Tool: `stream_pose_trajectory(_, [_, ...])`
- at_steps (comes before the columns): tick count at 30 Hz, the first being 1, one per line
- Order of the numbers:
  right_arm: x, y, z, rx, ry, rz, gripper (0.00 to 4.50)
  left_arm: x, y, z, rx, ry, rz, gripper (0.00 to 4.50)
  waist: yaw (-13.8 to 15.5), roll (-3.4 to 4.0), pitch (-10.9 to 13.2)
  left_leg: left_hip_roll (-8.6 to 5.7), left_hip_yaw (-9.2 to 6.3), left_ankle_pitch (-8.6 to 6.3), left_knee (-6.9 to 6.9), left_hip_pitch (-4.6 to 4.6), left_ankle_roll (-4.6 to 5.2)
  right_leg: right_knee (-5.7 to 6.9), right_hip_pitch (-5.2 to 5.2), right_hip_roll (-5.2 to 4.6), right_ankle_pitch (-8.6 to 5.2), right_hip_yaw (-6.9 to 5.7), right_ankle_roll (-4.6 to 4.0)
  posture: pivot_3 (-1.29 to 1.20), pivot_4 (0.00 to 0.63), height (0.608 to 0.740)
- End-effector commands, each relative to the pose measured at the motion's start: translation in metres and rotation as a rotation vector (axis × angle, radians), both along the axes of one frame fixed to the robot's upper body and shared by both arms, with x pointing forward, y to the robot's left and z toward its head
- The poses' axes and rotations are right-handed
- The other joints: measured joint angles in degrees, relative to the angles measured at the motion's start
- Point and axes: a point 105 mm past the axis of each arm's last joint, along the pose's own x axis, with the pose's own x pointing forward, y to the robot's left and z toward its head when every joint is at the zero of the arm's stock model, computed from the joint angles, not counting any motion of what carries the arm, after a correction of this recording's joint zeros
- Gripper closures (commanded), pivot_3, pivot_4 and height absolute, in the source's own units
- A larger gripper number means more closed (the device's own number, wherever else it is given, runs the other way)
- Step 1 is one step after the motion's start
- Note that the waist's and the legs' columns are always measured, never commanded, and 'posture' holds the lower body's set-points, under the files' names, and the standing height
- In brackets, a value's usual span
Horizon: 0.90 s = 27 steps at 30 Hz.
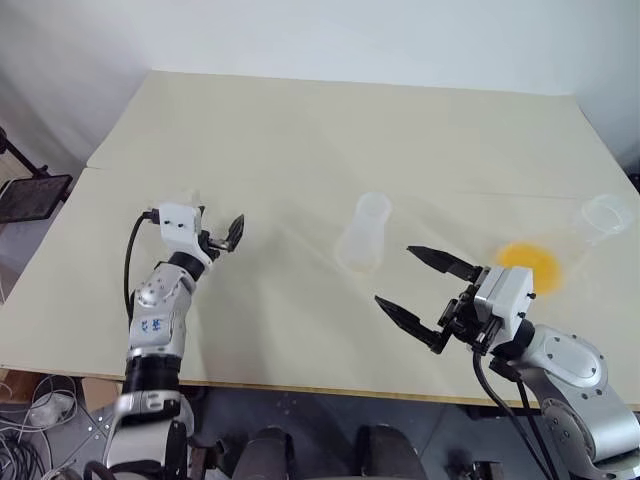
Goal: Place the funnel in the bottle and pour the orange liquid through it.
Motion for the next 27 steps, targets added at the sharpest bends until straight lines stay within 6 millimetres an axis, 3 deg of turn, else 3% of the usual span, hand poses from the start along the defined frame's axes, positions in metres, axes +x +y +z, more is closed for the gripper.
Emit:
stream_pose_trajectory(1, [-0.004,0.002,0.012,0.012,-0.057,0.009,0.0,-0.006,0.02,0.009,-0.034,-0.026,0.136,0.05,0.0,0.0,0.0,0.0,0.0,0.0,0.0,0.0,0.0,0.0,0.0,0.0,0.0,0.02,0.0,0.0,0.15,0.74])
stream_pose_trajectory(4, [-0.003,0.002,0.012,0.006,-0.058,0.017,0.0,0.001,0.028,0.011,-0.056,-0.01,0.191,0.05,0.1,0.0,0.0,-0.01,0.0,0.0,0.02,0.02,0.0,-0.02,0.01,0.0,0.0,0.04,0.0,0.0,0.15,0.74])
stream_pose_trajectory(11, [-0.001,0.003,0.014,0.007,-0.062,0.023,0.0,0.034,0.012,0.014,-0.025,0.023,0.125,0.05,1.2,0.0,0.0,-0.07,0.15,0.0,0.06,-0.01,0.0,-0.03,0.02,0.0,0.01,0.02,0.01,0.0,0.15,0.74])
stream_pose_trajectory(16, [0.0,0.004,0.016,0.005,-0.065,0.024,0.0,0.058,0.013,0.017,-0.08,0.069,0.152,0.05,1.3,-0.01,0.0,-0.09,0.33,0.0,0.02,-0.08,0.0,-0.02,0.01,0.0,0.01,-0.13,0.01,0.0,0.15,0.74])
stream_pose_trajectory(24, [-0.002,0.001,0.015,0.01,-0.065,-0.001,0.0,0.061,0.024,0.006,-0.066,0.111,0.196,0.05,1.0,-0.01,0.0,-0.07,0.35,0.0,-0.01,-0.07,0.0,-0.01,-0.01,0.0,0.01,-0.17,0.02,0.0,0.15,0.74])
stream_pose_trajectory(27, [-0.002,0.001,0.014,0.013,-0.066,-0.005,0.0,0.06,0.032,0.004,-0.077,0.118,0.216,0.65,1.1,-0.02,0.0,-0.07,0.34,0.0,-0.01,-0.07,0.0,0.0,-0.01,0.0,0.01,-0.17,0.02,0.0,0.15,0.74])
